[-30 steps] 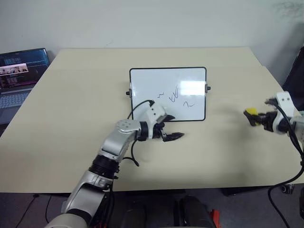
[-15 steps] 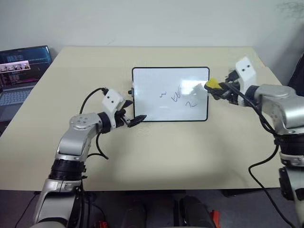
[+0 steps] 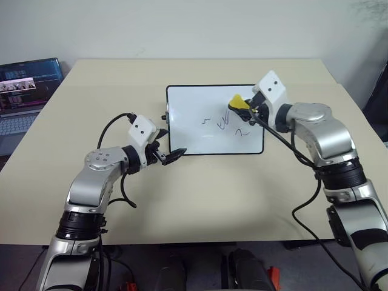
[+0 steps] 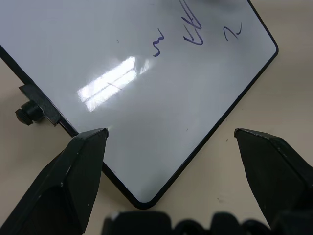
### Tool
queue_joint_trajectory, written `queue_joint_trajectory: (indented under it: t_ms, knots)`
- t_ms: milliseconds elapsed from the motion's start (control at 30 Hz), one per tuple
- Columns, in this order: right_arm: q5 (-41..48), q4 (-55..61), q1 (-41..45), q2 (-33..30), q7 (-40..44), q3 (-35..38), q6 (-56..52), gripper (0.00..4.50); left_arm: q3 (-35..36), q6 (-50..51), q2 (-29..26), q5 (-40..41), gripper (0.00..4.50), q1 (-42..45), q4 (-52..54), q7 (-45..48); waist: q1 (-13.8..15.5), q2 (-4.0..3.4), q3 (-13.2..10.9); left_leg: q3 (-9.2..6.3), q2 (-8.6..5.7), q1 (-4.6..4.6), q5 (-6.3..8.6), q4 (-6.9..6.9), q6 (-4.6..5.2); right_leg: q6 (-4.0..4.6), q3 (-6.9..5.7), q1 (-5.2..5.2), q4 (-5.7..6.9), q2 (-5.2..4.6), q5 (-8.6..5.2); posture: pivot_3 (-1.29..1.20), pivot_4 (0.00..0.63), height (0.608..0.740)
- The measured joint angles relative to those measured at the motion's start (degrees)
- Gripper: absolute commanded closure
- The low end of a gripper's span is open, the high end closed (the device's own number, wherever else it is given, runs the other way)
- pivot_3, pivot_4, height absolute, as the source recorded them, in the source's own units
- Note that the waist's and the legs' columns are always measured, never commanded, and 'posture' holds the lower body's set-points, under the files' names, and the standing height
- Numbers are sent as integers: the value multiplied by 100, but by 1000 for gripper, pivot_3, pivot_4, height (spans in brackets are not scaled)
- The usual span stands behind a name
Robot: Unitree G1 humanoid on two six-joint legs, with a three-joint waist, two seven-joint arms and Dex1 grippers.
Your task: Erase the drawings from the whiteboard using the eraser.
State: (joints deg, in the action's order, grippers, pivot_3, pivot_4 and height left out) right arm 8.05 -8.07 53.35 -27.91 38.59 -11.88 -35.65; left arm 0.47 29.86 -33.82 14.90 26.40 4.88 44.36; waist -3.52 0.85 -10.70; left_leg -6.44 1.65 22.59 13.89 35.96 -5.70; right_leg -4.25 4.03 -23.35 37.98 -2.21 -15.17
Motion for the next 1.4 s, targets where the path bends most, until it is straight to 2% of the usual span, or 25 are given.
queue_joint_trajectory:
  t_ms: [533,733,967,1167,1400]
  knots:
    - [-297,-505,151,672,-73,-65,756,3487,-11,68,-25,-5,0,-84,197,-155,2,0,0,0,0,-1,0,1,0,1,0,0,4,0,1,0,150,740]
    - [-560,-875,176,1183,-315,-138,1304,3487,-44,60,-27,-80,0,-60,197,-171,-33,0,0,0,0,-3,0,0,0,1,0,0,7,0,1,0,150,740]
    - [-909,-1832,567,1773,-655,-194,1956,3488,-89,47,-16,-103,0,-71,197,-197,-95,0,0,-1,0,-4,0,1,0,2,0,0,10,0,1,0,150,740]
    - [-1201,-2740,920,1870,-866,-195,2606,3488,-265,36,94,-100,0,-67,197,-201,-121,0,0,-1,0,-6,0,-1,0,2,1,0,11,0,1,0,150,740]
    - [-1363,-3265,1059,2016,-1034,-147,2897,3488,-352,28,154,-101,0,45,207,-265,-148,0,0,-1,0,-6,0,0,0,3,1,-1,14,0,2,0,150,740]
